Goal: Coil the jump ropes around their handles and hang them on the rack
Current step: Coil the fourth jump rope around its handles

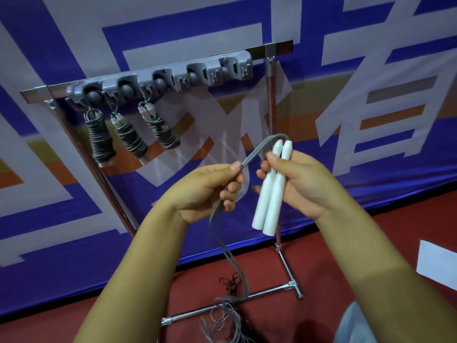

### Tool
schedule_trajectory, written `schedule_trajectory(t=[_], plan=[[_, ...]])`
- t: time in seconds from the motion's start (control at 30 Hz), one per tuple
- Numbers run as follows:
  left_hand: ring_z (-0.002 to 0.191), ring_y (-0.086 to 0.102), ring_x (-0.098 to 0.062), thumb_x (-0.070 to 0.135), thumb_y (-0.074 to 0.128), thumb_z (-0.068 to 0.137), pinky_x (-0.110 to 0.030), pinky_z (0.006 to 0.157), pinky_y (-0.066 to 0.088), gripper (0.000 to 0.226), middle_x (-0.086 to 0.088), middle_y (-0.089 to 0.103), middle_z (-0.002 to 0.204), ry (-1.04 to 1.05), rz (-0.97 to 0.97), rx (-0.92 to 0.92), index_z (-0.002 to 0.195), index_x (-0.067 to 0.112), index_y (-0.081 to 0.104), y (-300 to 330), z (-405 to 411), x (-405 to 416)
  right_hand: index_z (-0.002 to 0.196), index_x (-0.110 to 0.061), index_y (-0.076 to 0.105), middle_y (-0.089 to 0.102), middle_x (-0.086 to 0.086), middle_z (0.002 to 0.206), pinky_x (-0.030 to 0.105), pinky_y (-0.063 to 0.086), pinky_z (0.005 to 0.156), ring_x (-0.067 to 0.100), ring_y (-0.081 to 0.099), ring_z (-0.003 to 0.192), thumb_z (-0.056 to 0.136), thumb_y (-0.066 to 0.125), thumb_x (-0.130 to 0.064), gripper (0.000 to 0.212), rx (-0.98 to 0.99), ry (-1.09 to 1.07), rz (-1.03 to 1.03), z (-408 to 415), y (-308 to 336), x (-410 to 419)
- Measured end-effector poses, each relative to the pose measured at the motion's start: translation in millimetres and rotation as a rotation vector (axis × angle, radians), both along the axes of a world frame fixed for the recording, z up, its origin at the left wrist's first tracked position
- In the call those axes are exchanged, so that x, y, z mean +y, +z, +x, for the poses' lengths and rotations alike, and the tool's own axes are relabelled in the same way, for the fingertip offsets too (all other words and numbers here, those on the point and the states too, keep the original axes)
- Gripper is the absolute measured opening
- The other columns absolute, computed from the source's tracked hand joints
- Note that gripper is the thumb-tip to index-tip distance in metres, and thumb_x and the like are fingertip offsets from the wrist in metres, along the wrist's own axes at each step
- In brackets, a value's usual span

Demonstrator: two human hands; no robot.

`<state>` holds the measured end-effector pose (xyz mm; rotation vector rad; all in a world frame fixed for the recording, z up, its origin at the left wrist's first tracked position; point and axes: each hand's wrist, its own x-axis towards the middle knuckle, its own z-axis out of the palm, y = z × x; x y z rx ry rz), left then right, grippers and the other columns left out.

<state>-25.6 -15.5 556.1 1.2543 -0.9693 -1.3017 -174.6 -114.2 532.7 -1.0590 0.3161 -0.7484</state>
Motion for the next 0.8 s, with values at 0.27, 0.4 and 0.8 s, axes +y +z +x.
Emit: schedule_trajectory(t=[0.27, 0.4, 0.8], plan=[[0.038, 0.034, -0.005, 0.015, 0.054, 0.085, -0.017, 0.041, 0.035, 0.01, -0.001, 0.05, 0.053, -0.051, -0.068, 0.05, 0.079, 0.007, 0.054, -27, 3, 10, 0.084, -0.012, 0.058, 0.062, -0.004, 0.067, 0.044, 0.056, 0.075, 0.008, 0.065, 0.071, 0.097, 0.049, -0.013, 0.015, -0.04, -0.05, 0.084, 1, -2, 0], [0.042, 0.032, -0.007, 0.037, 0.067, 0.083, -0.018, 0.043, 0.03, 0.035, 0.004, 0.051, 0.057, 0.098, 0.001, -0.398, 0.084, 0.005, 0.052, -41, -1, 11, 0.087, -0.011, 0.057, 0.059, 0.001, 0.073, 0.047, 0.056, 0.074, 0.014, 0.062, 0.076, 0.097, 0.049, -0.012, 0.012, -0.047, -0.123, 0.143, 6, -6, 0], [0.038, 0.025, -0.005, 0.022, 0.051, 0.097, -0.016, 0.037, 0.022, 0.013, -0.002, 0.051, 0.064, 0.006, -0.058, -0.145, 0.089, 0.012, 0.048, -55, -37, 5, 0.102, -0.015, 0.054, 0.068, 0.01, 0.094, 0.038, 0.055, 0.084, 0.019, 0.07, 0.089, 0.099, 0.045, -0.016, 0.009, -0.189, -0.183, 0.161, 17, -11, 11]])
